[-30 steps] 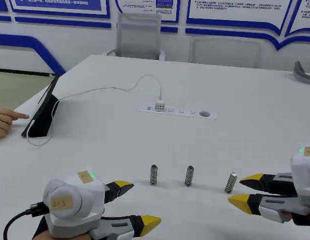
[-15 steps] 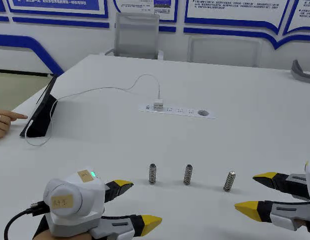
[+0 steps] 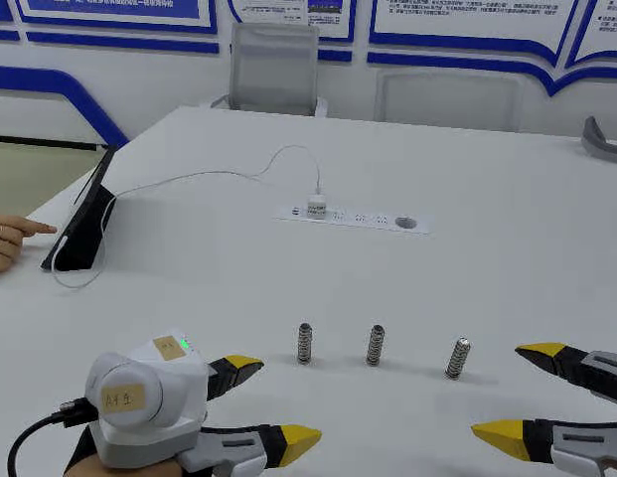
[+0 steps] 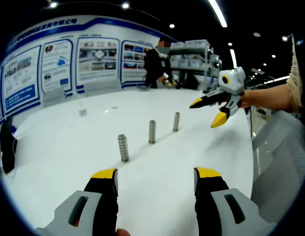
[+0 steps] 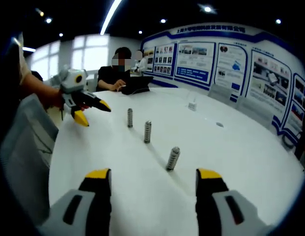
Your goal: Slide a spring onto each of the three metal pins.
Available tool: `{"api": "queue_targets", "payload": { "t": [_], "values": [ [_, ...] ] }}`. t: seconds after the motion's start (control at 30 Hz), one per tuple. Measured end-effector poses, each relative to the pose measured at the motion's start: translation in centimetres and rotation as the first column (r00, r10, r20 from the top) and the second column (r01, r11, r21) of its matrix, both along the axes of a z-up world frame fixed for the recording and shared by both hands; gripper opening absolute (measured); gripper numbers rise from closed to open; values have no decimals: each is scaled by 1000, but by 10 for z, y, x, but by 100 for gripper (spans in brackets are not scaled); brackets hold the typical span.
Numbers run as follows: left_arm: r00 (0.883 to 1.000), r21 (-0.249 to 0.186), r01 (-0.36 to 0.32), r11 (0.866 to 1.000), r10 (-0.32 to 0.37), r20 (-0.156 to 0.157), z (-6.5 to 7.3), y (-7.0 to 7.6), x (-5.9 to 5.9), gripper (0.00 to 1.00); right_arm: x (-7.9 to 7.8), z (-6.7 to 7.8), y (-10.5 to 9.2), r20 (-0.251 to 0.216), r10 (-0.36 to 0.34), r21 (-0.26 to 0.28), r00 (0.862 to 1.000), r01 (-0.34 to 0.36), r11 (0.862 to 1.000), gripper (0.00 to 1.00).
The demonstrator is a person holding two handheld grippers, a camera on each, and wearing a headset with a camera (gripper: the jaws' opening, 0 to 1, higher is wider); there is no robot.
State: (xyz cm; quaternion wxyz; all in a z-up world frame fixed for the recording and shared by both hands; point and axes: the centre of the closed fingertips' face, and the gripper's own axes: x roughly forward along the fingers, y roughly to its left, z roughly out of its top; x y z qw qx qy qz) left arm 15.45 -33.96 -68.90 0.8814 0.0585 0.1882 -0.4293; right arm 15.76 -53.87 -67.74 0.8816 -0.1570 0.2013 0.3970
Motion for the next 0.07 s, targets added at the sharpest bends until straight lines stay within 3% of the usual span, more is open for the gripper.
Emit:
{"api": "queue_targets", "payload": {
  "t": [0.07],
  "values": [
    [1000,0,0,1000,0,-1,0,0,-1,63,0,-1,-1,-5,1,14,1000,-1,1000,75]
  ]
}}
